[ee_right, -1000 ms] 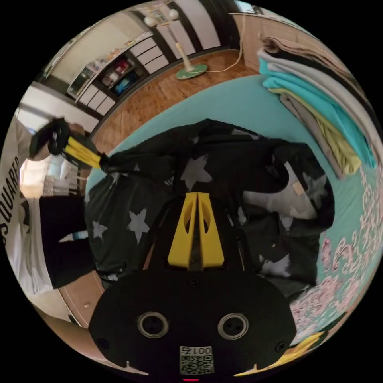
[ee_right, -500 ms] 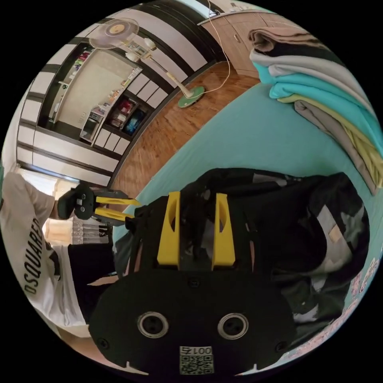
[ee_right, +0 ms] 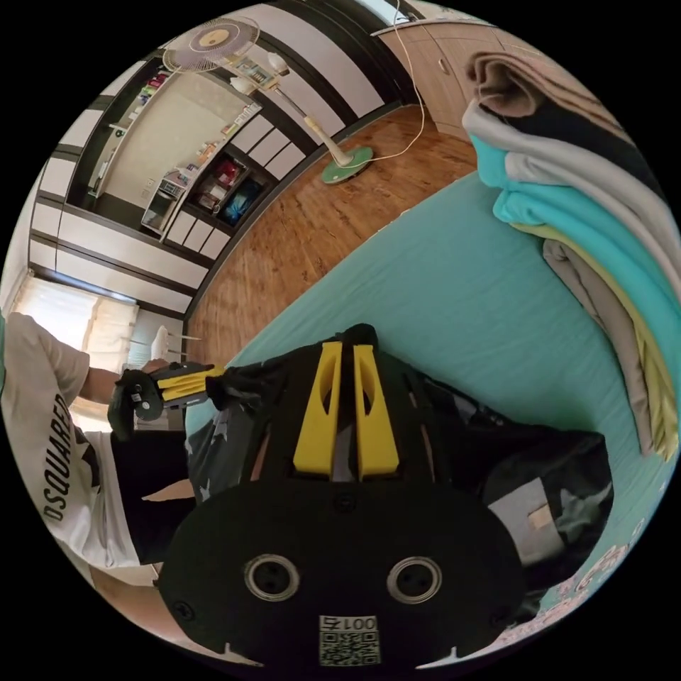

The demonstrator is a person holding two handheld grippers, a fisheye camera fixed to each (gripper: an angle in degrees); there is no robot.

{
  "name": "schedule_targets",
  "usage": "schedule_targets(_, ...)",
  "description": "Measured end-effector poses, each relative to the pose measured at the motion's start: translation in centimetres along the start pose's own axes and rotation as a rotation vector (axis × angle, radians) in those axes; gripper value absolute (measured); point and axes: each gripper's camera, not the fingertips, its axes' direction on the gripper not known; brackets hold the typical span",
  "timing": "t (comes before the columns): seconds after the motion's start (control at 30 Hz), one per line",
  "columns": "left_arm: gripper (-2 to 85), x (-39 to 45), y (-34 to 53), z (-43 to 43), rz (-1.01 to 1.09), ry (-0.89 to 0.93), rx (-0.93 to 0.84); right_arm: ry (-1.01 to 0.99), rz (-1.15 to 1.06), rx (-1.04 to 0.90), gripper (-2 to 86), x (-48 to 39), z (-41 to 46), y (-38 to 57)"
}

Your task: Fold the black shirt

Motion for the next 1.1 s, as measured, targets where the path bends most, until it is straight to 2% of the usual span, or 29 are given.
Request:
schedule_targets(0.07,-0.9,-0.9,0.1,-0.1,-0.094,0.083,-0.015,-0.037,0.010,-0.019,3.4,0.6,0.0,-0.4)
schedule_targets(0.17,-0.9,-1.7,0.0,-1.0,-0.155,0.087,-0.031,-0.053,0.055,-0.047,5.3,0.4,-1.5,0.0)
schedule_targets(0.33,-0.6,-2.5,0.4,-1.8,-0.214,0.101,-0.128,0.131,-0.022,-0.066,8.6,-3.5,-4.2,1.6)
schedule_targets(0.4,-0.1,-3.1,1.0,-2.2,-0.240,0.160,-0.105,0.129,-0.093,-0.067,9.8,-5.0,-4.1,1.6)
schedule_targets(0.43,0.5,-3.6,1.3,-2.4,-0.249,0.248,-0.058,0.113,-0.143,-0.091,10.7,-5.7,-3.5,1.4)
schedule_targets(0.47,2.3,-4.2,1.5,-2.5,-0.227,0.345,0.000,0.113,-0.189,-0.140,11.5,-6.3,-2.3,1.0)
schedule_targets(0.53,5.0,-4.8,1.4,-2.2,-0.193,0.400,0.026,0.140,-0.257,-0.233,12.1,-6.9,-0.1,0.4)
schedule_targets(0.63,7.1,-5.7,1.5,-1.1,-0.180,0.366,0.011,0.191,-0.330,-0.338,10.3,-7.6,2.6,-0.2)
schedule_targets(0.7,8.0,-6.4,1.9,-0.1,-0.202,0.436,0.013,0.224,-0.361,-0.325,7.2,-8.1,2.5,-0.2)
schedule_targets(0.87,9.0,-8.9,4.0,1.7,-0.352,0.628,0.076,0.103,-0.396,-0.218,1.8,-8.8,0.0,0.7)
schedule_targets(1.1,10.2,-12.0,6.4,3.9,-0.493,0.759,0.152,0.043,-0.475,-0.314,0.8,-9.3,-0.4,2.5)
